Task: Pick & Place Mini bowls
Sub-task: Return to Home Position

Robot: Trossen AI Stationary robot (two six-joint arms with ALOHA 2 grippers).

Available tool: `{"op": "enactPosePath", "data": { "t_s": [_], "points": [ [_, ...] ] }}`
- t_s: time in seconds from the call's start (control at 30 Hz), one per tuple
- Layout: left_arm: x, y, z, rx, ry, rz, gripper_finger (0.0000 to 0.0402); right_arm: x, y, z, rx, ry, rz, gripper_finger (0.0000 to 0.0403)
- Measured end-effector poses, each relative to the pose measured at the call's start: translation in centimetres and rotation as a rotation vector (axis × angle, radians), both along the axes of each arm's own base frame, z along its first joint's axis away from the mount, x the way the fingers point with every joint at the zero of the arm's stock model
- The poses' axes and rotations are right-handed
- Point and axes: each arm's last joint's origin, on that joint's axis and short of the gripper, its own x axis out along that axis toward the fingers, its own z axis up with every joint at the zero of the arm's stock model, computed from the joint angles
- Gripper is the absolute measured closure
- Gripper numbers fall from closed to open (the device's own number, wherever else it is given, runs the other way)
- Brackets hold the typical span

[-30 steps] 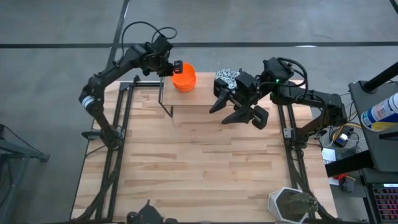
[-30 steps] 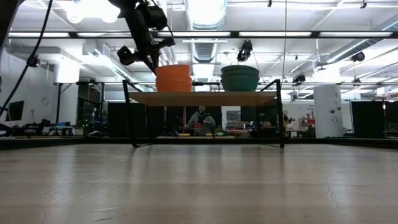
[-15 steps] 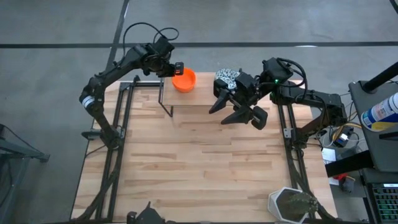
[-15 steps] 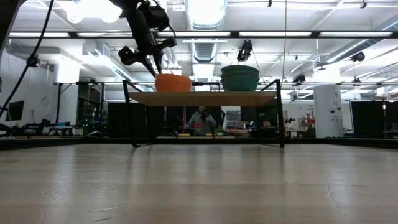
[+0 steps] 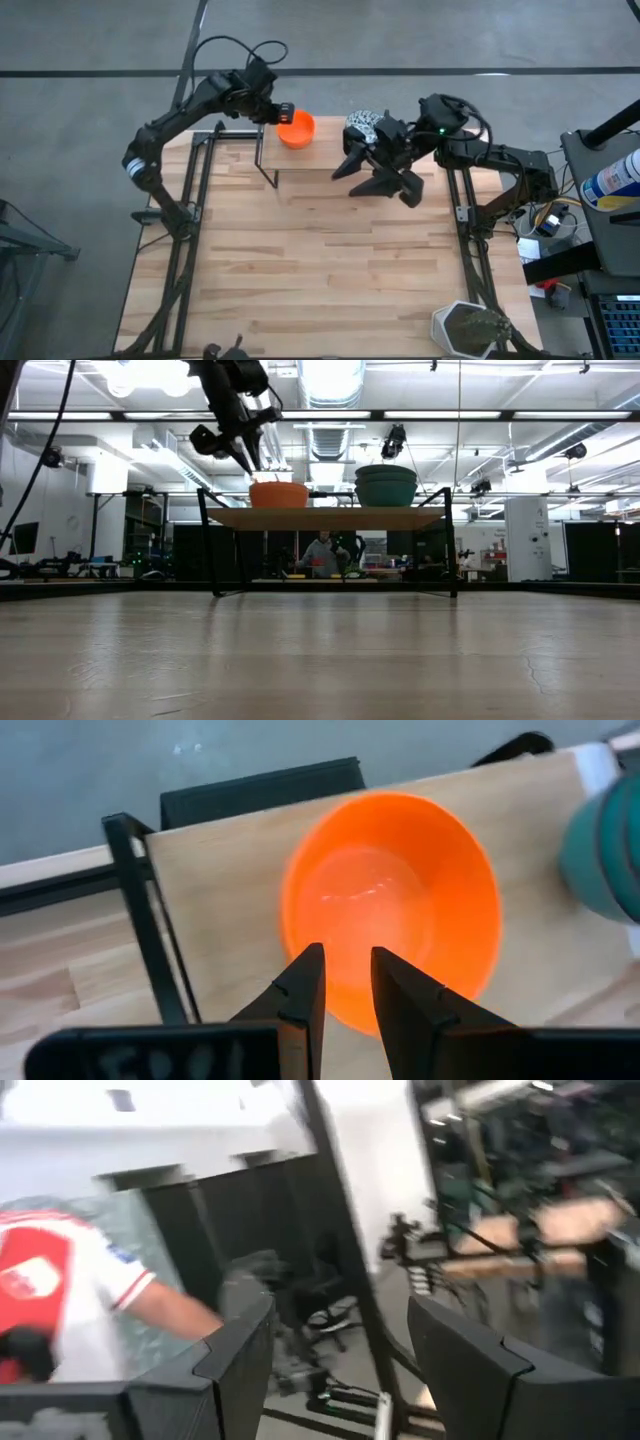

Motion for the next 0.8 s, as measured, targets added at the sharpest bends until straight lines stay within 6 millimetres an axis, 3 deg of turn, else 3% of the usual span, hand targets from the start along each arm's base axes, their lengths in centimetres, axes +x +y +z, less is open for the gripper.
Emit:
{"op": "enactPosePath", "data": {
  "t_s": [0.1, 0.2, 0.4, 0.57, 0.8],
  "points": [
    [0.2, -1.0, 0.5, 0.02, -0.004, -0.047, 0.0326, 0.2, -0.2, -0.7, 0.024, 0.077, -0.071, 0.0189],
    [0.7, -2.2, 0.9, 0.047, -0.002, -0.116, 0.0336, 0.4, -0.3, -1.2, -0.007, 0.108, -0.124, 0.0227],
    [1.9, -5.4, 2.3, 0.12, -0.052, -0.244, 0.0395, 0.4, -0.4, -1.7, -0.082, 0.116, -0.149, 0.0376],
    [2.4, -8.6, 3.8, 0.215, -0.106, -0.325, 0.0401, -0.6, -0.5, -1.3, -0.133, 0.112, -0.236, 0.0393],
    [1.6, -14.0, 6.7, 0.394, -0.335, -0.498, 0.0401, -1.5, -0.6, -1.3, -0.217, 0.123, -0.309, 0.0394]
  ]
}}
